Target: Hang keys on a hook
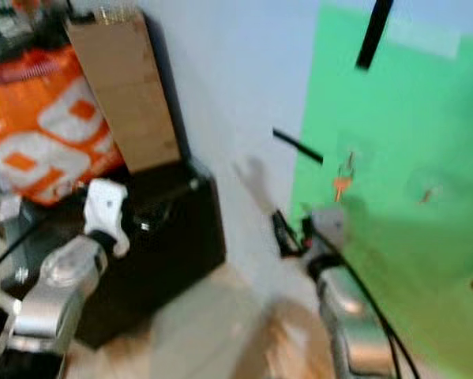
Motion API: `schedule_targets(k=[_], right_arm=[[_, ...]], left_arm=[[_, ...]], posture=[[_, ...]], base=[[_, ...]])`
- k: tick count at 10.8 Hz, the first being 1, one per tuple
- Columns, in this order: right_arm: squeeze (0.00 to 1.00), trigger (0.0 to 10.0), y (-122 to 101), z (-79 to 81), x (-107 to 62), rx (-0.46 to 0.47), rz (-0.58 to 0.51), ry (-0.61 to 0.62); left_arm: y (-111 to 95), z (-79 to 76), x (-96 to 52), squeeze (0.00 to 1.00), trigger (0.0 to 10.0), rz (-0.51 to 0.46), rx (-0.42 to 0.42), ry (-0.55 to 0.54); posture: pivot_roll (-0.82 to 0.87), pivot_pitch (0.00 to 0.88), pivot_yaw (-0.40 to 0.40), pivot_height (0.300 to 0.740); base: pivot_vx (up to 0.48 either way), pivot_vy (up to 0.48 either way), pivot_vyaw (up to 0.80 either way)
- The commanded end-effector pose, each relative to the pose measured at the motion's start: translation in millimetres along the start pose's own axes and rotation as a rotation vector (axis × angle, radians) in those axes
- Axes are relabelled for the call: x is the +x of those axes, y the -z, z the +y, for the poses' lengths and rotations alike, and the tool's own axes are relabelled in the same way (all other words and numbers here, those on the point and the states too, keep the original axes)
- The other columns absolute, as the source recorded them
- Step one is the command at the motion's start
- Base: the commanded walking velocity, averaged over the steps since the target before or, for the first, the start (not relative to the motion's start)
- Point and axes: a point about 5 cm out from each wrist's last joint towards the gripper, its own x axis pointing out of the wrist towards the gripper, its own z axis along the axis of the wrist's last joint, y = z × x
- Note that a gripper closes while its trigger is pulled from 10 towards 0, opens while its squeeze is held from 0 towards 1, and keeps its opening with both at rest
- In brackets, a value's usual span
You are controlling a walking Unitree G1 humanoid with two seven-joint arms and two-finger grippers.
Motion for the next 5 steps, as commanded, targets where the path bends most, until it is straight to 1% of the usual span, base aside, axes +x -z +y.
schedule_targets(k=[1, 5], right_arm=[[1.0, 10.0, -3.5, 8.3, 3.0, 0.002, -0.016, -0.024], [1.0, 10.0, -3.2, 8.2, 4.2, -0.003, -0.025, -0.023]], left_arm=[[-5.3, 9.8, -1.0, 0.01, 10.0, -0.009, 0.031, -0.033], [-7.1, 10.4, -0.4, 0.02, 10.0, -0.011, 0.043, -0.034]], posture=[[-0.12, 0.0, 0.074, 0.74], [-0.11, 0.0, 0.07, 0.74]], base=[[0.356, 0.0, 0.0], [0.355, 0.0, 0.0]])
